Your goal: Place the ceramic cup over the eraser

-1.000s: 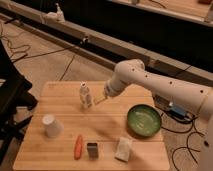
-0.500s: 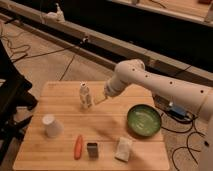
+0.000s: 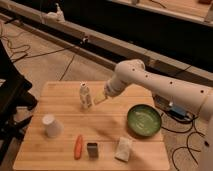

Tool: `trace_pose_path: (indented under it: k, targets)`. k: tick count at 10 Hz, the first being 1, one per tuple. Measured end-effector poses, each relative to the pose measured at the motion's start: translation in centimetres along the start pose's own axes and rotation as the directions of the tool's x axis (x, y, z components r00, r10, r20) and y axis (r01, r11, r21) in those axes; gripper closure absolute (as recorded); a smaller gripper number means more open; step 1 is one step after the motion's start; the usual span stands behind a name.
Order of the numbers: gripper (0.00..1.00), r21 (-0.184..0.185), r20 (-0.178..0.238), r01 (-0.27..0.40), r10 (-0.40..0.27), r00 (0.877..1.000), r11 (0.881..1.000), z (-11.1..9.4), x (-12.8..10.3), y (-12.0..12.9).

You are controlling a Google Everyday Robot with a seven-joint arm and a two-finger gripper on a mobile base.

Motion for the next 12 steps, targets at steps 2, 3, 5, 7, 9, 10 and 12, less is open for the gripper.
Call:
trace_pose_path:
  k: [2,3,5,7,9,10,12]
  targets:
    - [0.28,0.000,0.000,0.000,0.000,1.000,1.000,0.00,0.00,0.00]
    - [0.28,0.000,0.000,0.000,0.000,1.000,1.000,0.02,0.01,0.00]
    - [0.28,0.000,0.000,0.000,0.000,1.000,1.000,0.02,0.01,0.00]
    - [0.28,0.000,0.000,0.000,0.000,1.000,1.000,0.02,0.01,0.00]
    - [0.28,-0.001,0.000,0.001,-0.001,1.000,1.000,0.04,-0.02,0.04]
    - [0.28,0.000,0.000,0.001,-0.001,1.000,1.000,0.04,-0.01,0.03]
    - [0.28,0.016,0.012,0.001,-0.001,1.000,1.000,-0.87,-0.37,-0.35]
